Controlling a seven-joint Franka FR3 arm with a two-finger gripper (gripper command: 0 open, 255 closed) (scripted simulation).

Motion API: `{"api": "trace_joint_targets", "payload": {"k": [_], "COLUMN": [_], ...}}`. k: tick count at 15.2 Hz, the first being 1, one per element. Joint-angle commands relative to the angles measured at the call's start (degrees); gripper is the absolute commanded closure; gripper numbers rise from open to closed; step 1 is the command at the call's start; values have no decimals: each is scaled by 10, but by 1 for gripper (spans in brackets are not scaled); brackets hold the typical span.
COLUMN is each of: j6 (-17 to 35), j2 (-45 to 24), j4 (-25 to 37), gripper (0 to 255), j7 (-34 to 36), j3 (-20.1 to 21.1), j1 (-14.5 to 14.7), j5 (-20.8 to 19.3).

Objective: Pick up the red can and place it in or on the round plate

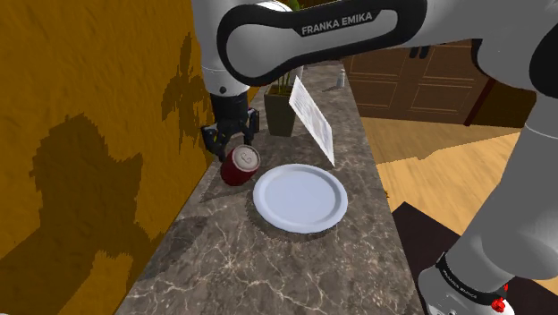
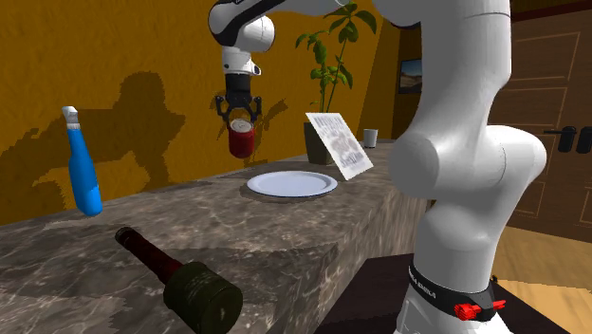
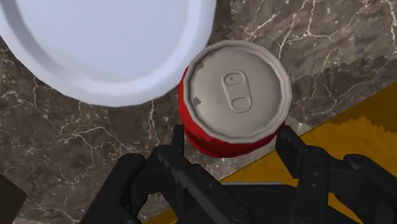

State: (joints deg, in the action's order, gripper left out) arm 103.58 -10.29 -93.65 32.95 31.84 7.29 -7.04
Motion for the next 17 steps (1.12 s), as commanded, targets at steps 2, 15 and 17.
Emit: {"api": "trace_joint_targets", "payload": {"k": [2,15,17], "j6": [12,30,45], "j2": [72,261,260], "j4": [-72,-259,-274], "gripper": [255,255,255], "j7": [-45,-198,-198], "j3": [-9,-88,-87], "j1": [-32,-77,-76], "j5": [40,124,124]}}
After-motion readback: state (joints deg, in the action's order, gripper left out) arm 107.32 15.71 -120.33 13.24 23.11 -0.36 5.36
